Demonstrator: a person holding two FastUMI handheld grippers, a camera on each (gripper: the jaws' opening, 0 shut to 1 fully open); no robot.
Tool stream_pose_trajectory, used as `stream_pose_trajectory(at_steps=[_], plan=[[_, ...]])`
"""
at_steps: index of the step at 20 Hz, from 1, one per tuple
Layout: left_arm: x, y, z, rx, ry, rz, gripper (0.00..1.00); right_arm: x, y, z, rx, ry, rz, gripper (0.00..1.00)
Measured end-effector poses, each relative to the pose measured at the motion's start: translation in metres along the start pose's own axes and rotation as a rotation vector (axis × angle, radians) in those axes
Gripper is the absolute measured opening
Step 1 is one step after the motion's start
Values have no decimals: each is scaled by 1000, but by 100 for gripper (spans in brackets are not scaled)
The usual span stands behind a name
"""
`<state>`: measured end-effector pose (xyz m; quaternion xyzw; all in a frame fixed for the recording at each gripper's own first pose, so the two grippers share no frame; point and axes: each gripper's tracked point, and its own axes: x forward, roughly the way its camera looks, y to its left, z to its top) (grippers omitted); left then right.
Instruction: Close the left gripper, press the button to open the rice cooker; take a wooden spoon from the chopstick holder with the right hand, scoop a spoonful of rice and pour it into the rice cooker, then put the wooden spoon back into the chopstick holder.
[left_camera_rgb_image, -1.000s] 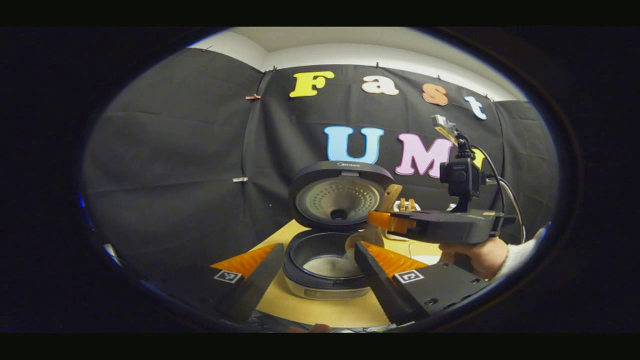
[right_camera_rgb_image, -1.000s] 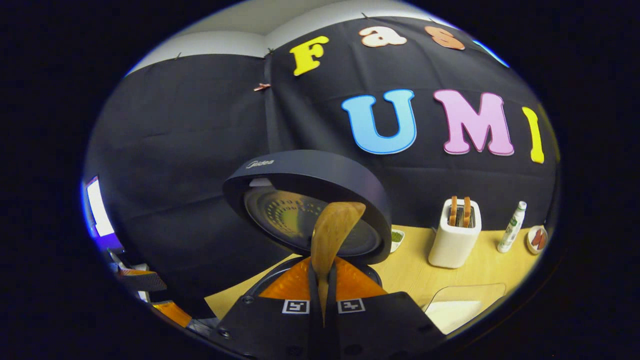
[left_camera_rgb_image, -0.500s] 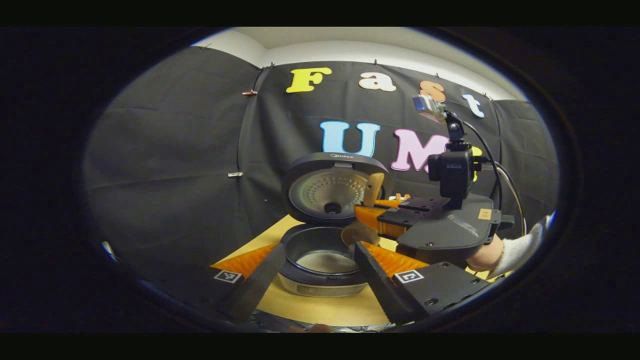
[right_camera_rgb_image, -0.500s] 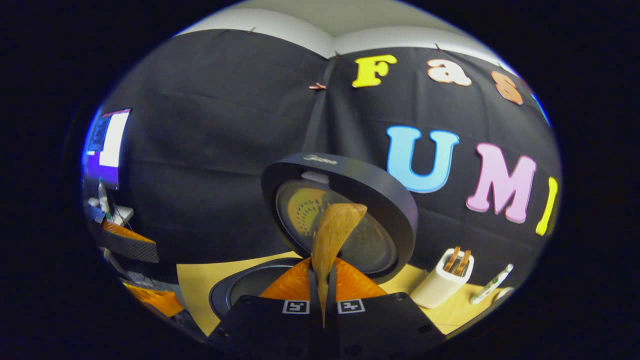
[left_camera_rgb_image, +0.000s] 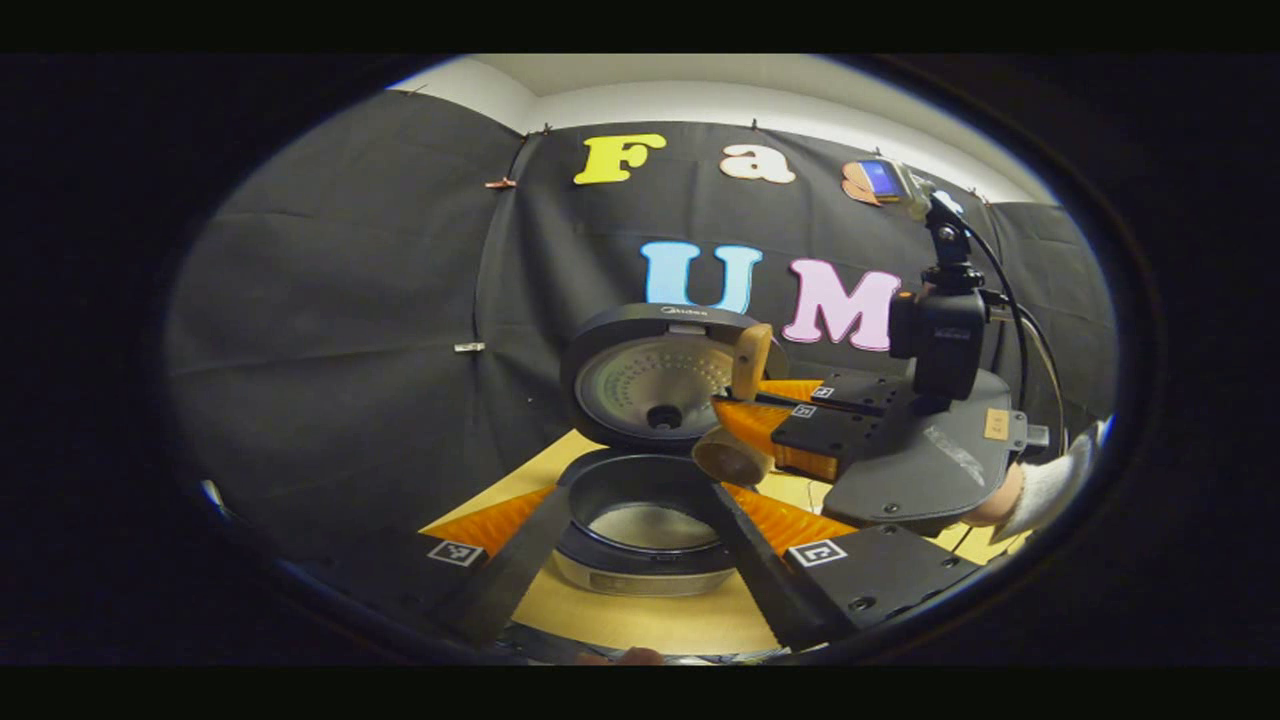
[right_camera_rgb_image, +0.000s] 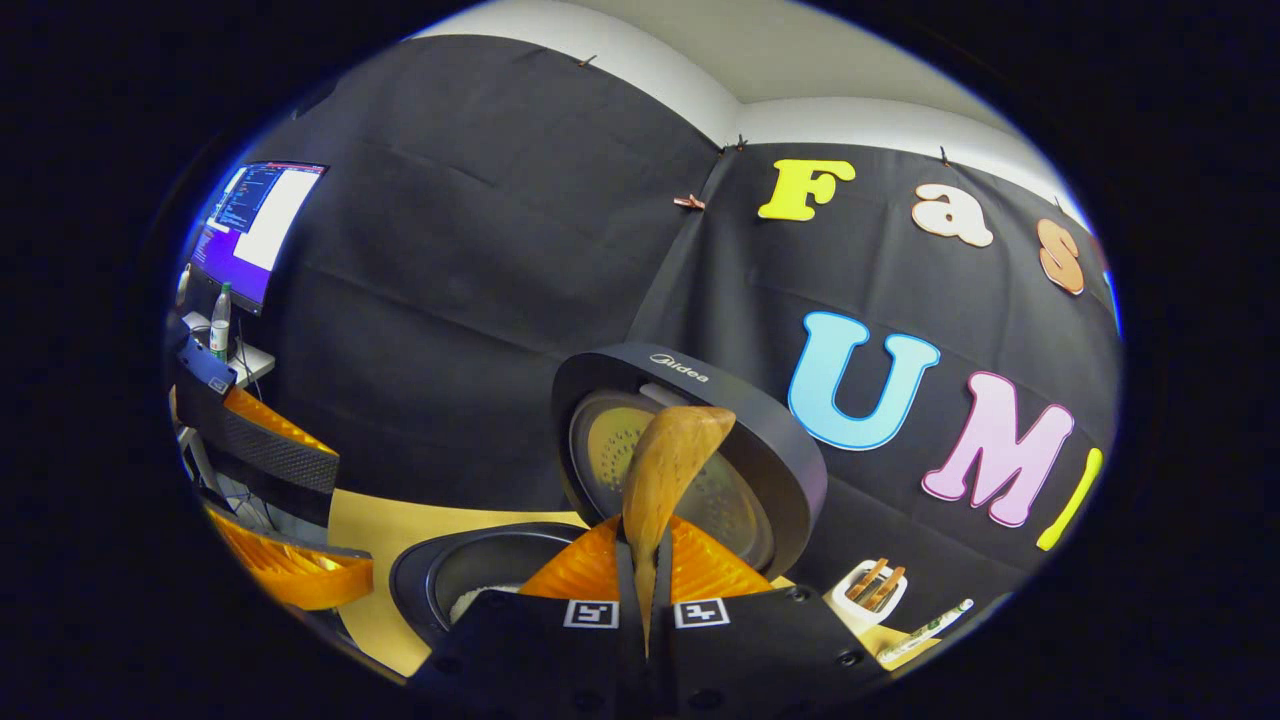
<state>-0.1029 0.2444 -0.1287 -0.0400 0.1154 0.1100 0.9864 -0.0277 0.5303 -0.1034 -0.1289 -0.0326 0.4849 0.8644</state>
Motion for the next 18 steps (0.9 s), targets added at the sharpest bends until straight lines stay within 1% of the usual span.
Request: stream_pose_trajectory(at_steps=[2,5,8,9,11,12,13,14,15,16,18], plan=[[0,2,2,0,-5,9,95,-3,0,-5,72,31,7,6],[0,6,2,-5,-8,17,95,3,-4,-13,259,100,-5,5],[-5,6,3,-2,-12,23,95,3,-12,-11,438,128,-24,6],[-6,5,2,-2,-13,23,98,4,-14,-11,496,137,-30,6],[-7,4,4,-2,-15,25,98,-1,-20,-10,612,150,-48,6],[-9,3,5,0,-18,25,98,-4,-23,-11,658,155,-59,6],[-10,1,7,1,-21,24,95,-8,-27,-10,693,158,-67,6],[-11,1,7,3,-25,24,95,-12,-31,-10,721,157,-72,6],[-11,-1,10,4,-27,23,92,-17,-36,-9,749,154,-82,6],[-12,-3,10,4,-31,21,95,-23,-43,-8,779,146,-96,6],[-12,-7,12,4,-34,17,95,-35,-58,-5,844,131,-125,6]])
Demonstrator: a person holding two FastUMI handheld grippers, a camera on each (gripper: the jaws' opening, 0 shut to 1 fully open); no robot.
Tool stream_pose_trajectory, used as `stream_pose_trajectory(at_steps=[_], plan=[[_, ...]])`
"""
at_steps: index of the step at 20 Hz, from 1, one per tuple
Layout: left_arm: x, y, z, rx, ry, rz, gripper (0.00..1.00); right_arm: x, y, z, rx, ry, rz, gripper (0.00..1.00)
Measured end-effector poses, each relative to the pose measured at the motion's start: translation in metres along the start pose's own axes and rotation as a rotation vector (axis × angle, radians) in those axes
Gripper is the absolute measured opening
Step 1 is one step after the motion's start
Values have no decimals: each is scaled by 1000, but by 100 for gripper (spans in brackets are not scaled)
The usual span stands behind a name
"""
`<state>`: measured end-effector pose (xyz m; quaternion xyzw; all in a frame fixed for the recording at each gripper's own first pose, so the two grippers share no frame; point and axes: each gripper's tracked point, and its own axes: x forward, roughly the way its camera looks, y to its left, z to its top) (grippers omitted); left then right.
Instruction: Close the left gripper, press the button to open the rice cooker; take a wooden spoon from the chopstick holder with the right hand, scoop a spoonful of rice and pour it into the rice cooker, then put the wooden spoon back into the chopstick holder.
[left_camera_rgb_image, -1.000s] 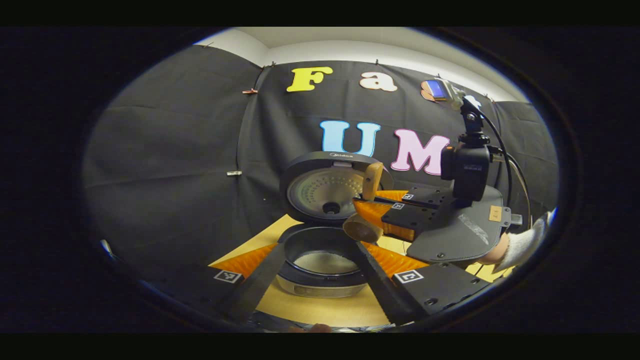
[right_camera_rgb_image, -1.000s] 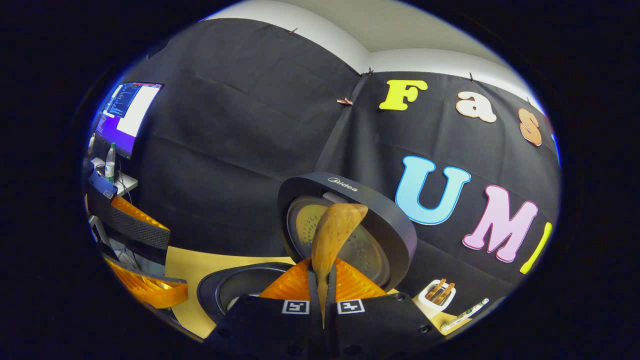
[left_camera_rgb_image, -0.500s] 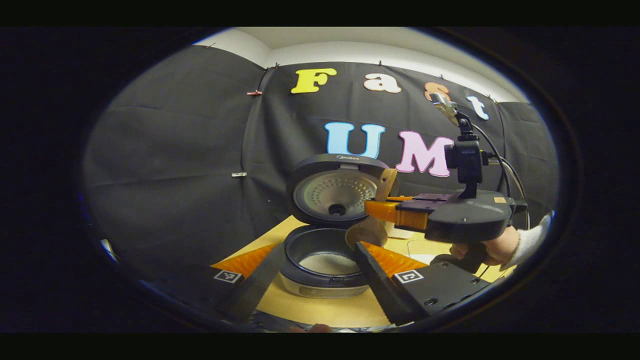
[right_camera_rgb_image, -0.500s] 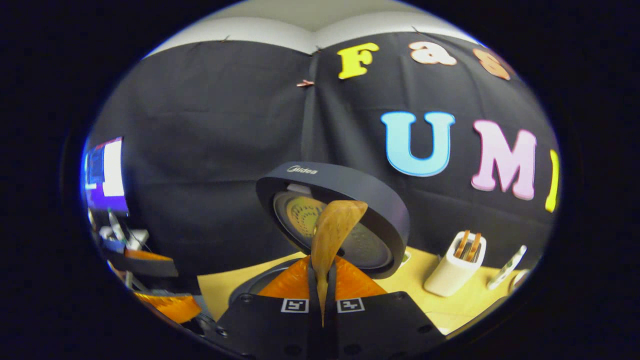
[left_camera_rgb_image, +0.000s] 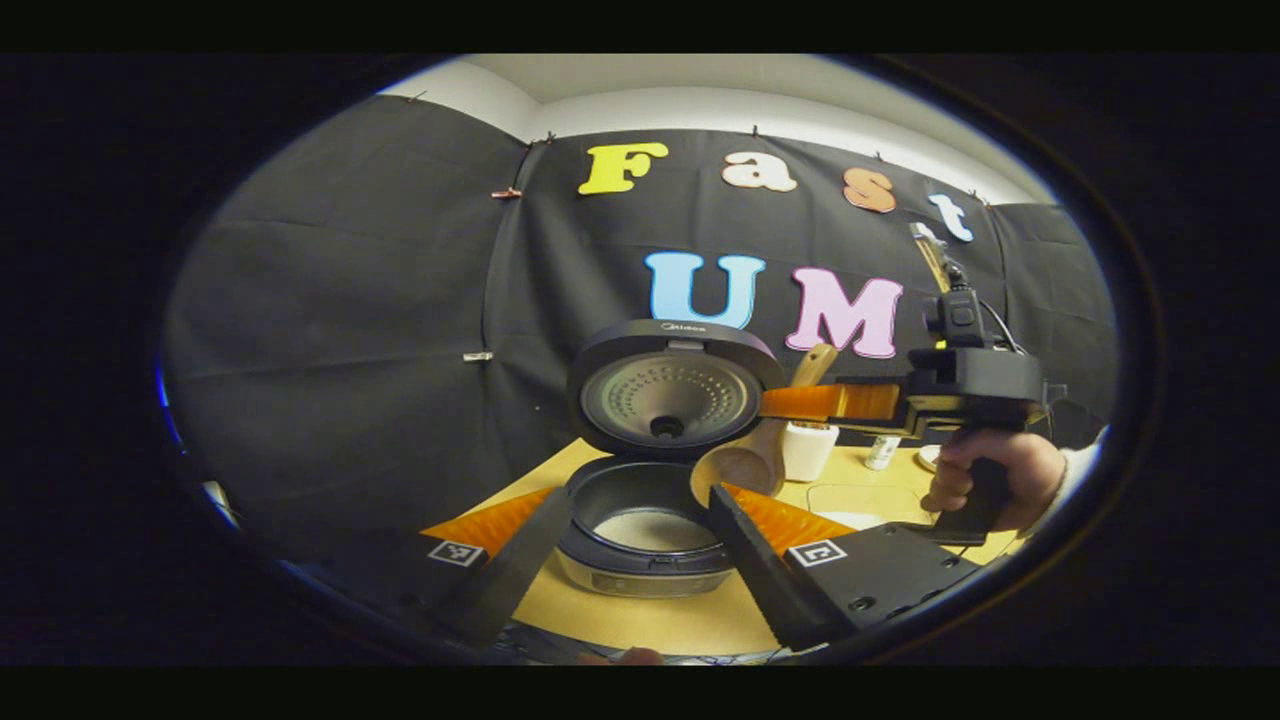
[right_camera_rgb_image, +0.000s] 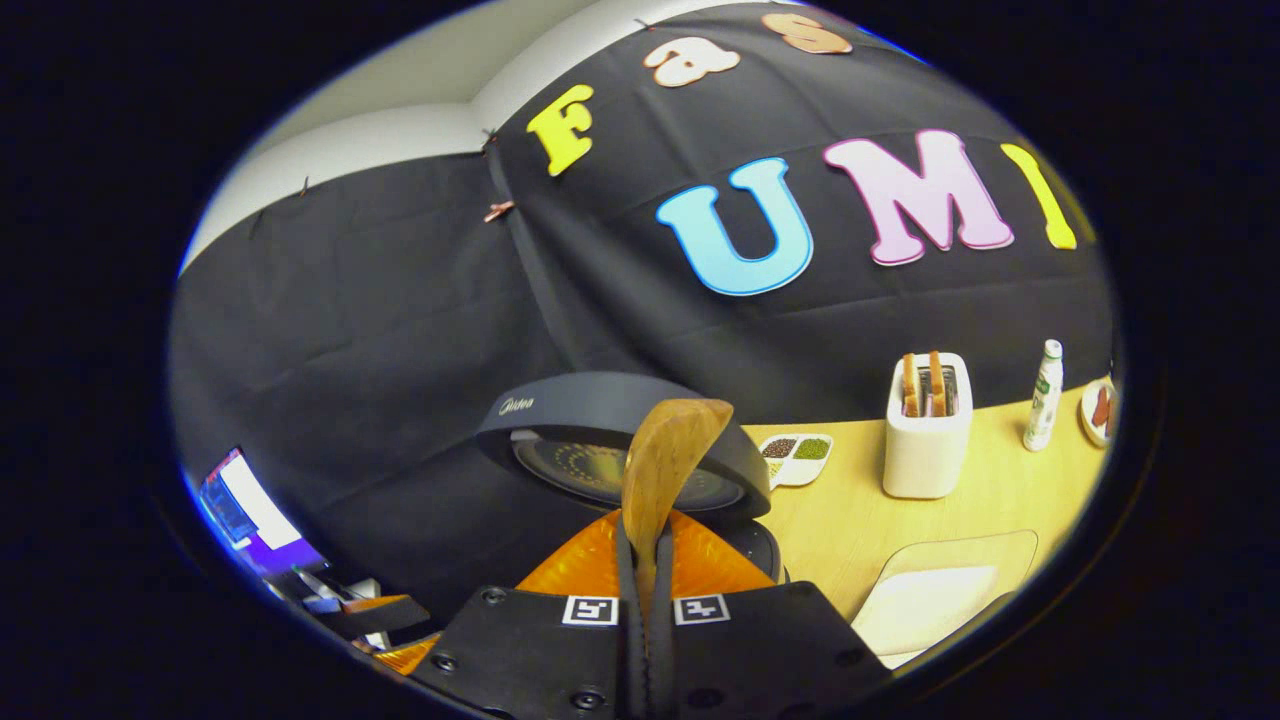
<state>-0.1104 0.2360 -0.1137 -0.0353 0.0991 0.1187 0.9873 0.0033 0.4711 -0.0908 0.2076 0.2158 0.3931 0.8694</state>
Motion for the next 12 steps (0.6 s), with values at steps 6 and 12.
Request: stream_pose_trajectory(at_steps=[6,12], plan=[[-1,-22,8,17,-14,-25,95,-51,-50,61,75,-112,-79,6],[3,-53,12,21,-16,-60,95,-111,-123,98,22,-184,-197,6]])
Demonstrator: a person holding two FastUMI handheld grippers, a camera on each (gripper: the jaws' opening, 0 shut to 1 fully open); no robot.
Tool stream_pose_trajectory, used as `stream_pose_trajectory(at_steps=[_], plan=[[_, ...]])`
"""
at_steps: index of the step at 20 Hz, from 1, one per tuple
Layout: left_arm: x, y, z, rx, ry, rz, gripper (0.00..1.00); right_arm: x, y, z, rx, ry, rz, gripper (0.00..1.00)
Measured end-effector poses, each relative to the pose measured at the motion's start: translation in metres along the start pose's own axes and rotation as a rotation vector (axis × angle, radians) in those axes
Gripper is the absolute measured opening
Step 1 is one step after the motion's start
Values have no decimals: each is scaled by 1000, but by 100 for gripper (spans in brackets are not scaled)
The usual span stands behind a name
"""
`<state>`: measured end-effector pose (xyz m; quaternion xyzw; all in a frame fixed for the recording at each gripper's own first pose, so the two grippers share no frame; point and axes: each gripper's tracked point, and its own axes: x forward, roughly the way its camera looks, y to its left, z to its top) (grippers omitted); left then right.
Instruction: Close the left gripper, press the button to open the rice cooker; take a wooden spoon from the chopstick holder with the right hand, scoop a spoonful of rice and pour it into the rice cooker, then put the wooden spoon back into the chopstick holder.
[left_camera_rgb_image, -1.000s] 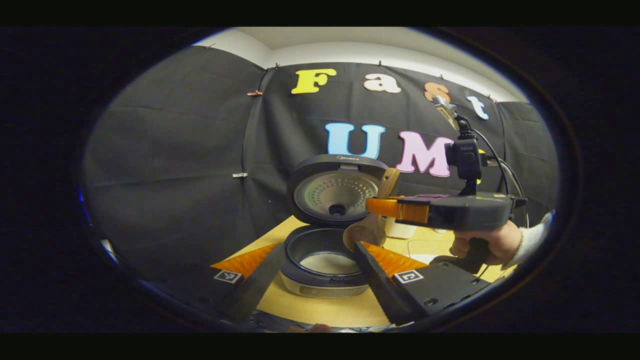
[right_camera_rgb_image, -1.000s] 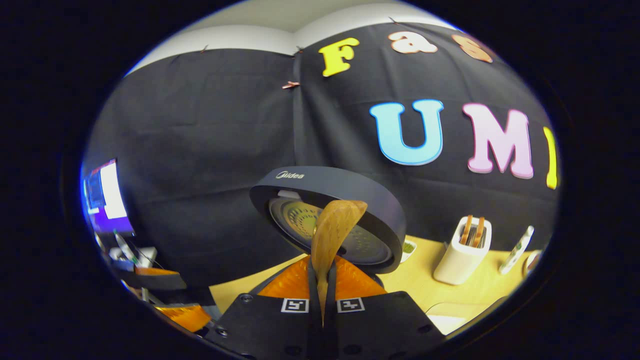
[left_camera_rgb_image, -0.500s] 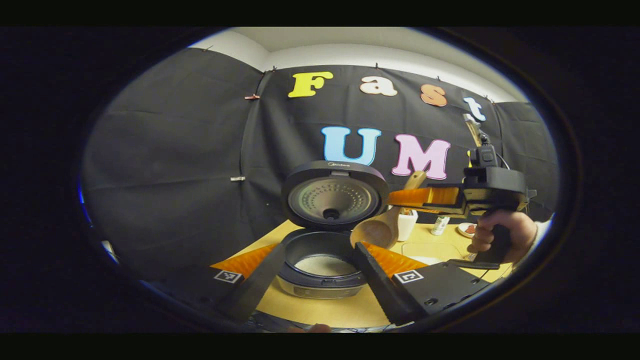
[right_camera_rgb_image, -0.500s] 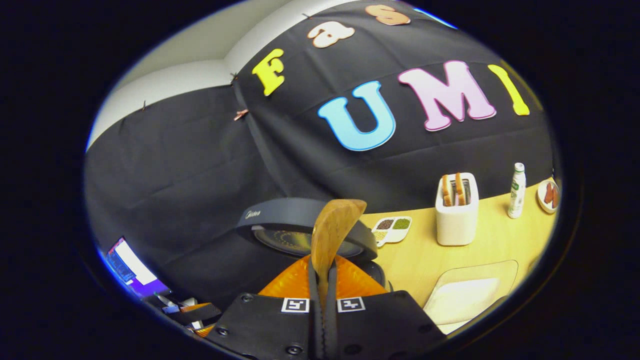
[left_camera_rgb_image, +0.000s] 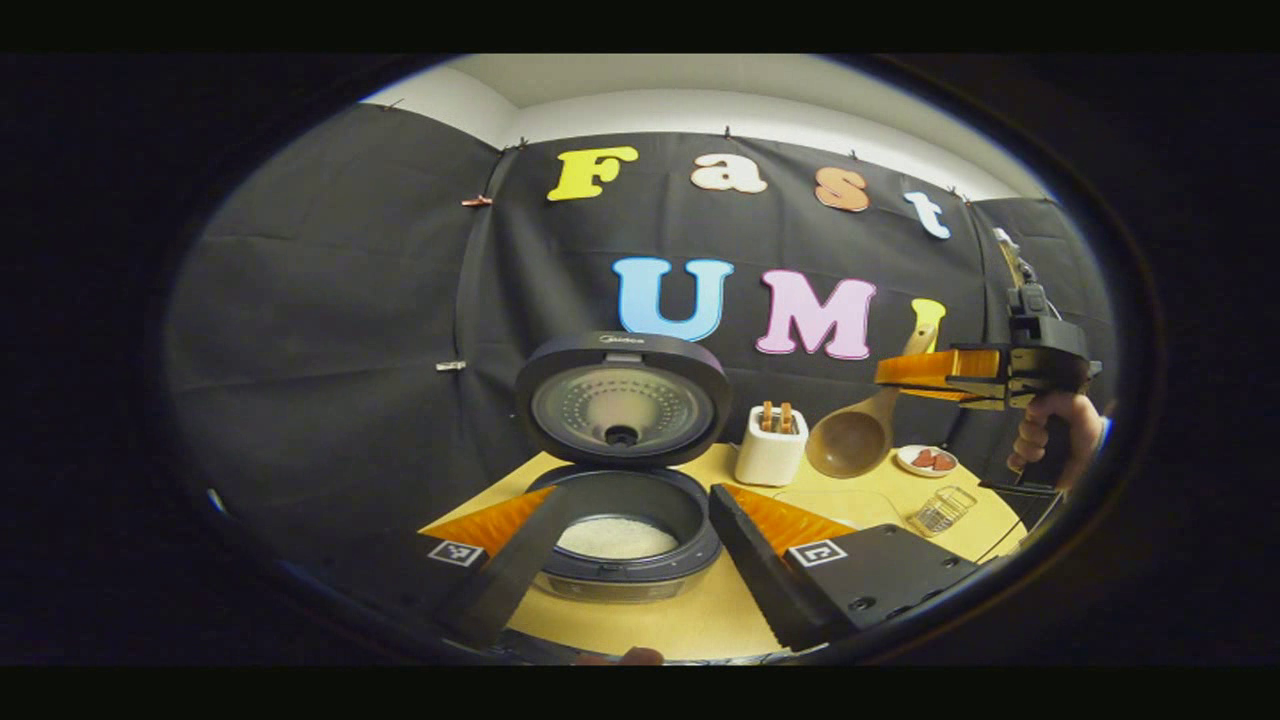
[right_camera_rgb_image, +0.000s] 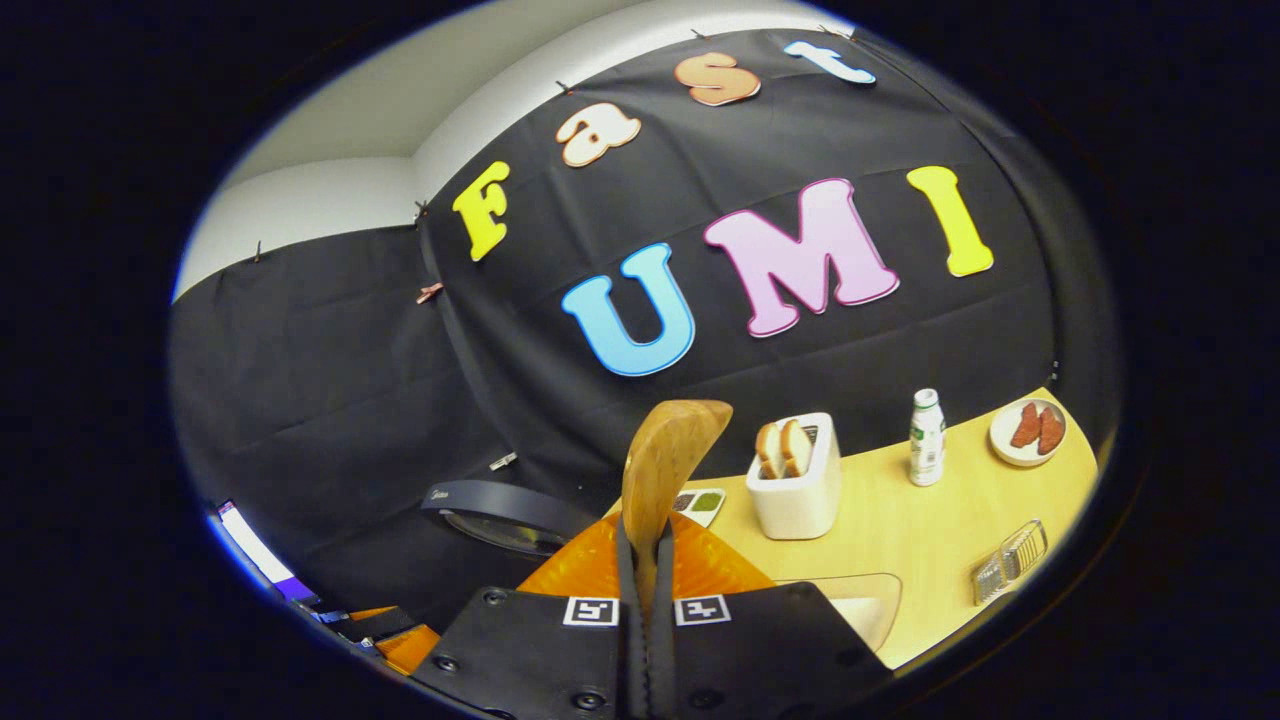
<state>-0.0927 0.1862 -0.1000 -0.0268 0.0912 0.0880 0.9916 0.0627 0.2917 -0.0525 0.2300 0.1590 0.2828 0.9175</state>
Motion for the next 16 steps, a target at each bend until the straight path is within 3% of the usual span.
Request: stream_pose_trajectory(at_steps=[9,16], plan=[[14,-56,16,9,-15,-44,95,-69,-157,54,-83,-80,-229,6],[26,-95,19,37,-1,-33,92,-90,-271,46,-91,-43,-367,6]])
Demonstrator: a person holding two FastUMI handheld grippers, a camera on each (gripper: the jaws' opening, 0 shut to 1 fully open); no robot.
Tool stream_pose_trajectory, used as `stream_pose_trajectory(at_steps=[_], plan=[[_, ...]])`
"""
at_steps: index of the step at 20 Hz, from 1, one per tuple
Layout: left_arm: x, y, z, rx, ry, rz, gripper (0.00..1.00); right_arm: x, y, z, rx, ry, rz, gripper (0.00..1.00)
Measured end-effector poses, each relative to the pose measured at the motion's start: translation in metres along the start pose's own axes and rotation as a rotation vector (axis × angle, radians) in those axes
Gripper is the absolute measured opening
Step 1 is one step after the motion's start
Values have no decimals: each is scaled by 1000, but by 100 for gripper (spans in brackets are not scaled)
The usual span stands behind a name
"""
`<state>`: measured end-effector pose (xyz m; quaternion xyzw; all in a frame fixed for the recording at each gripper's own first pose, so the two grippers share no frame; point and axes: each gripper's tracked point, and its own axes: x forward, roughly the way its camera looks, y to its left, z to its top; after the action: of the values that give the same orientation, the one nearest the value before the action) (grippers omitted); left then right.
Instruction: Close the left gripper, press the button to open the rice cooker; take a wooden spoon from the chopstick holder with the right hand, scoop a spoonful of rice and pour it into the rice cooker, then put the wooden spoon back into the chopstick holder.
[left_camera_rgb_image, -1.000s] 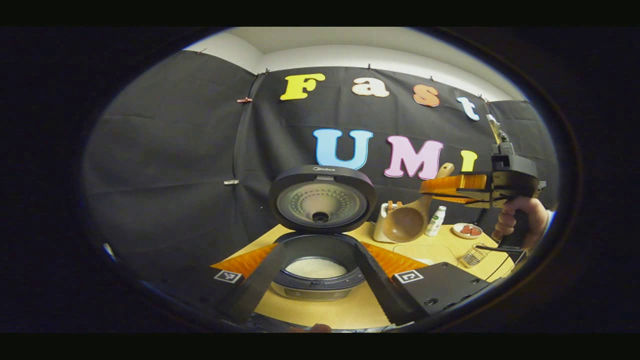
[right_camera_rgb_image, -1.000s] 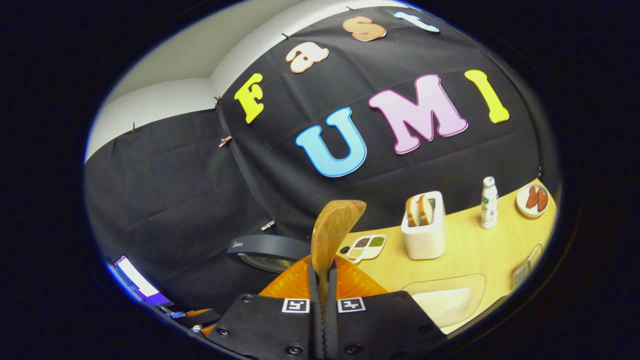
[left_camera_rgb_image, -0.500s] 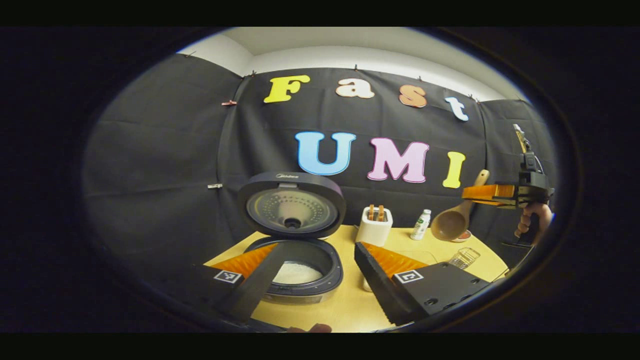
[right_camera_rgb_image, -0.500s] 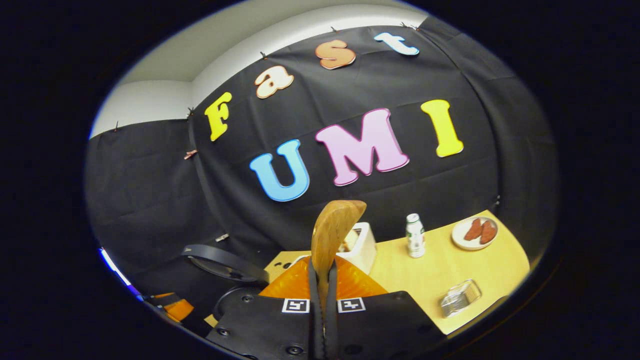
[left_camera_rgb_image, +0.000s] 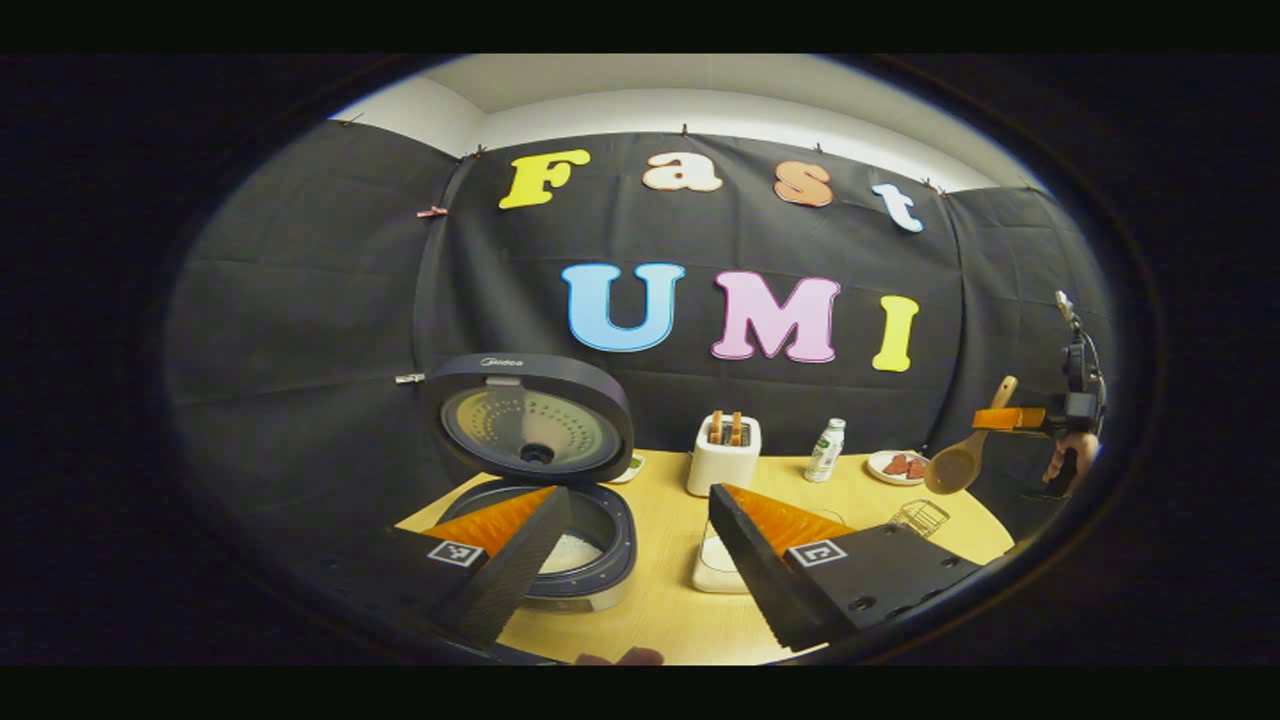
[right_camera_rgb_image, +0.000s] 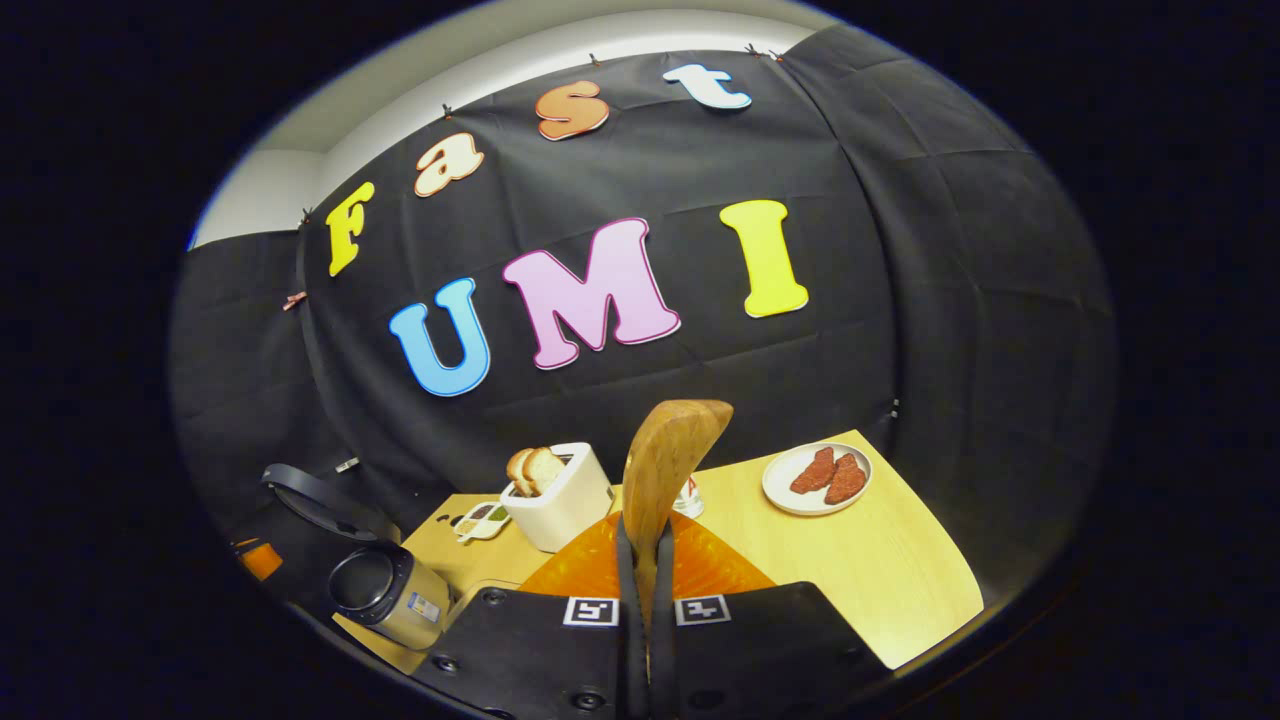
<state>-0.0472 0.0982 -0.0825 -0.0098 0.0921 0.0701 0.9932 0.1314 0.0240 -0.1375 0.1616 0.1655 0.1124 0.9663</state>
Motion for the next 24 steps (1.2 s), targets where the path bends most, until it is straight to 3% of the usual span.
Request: stream_pose_trajectory(at_steps=[8,13,19,24], plan=[[6,-41,9,50,16,32,95,37,-74,-72,-34,136,-47,6],[5,-51,9,47,36,55,92,55,-90,-114,18,216,-37,6],[3,-55,6,45,54,81,98,72,-94,-140,72,273,-18,6],[0,-56,6,36,55,85,98,72,-93,-149,136,302,16,14]])
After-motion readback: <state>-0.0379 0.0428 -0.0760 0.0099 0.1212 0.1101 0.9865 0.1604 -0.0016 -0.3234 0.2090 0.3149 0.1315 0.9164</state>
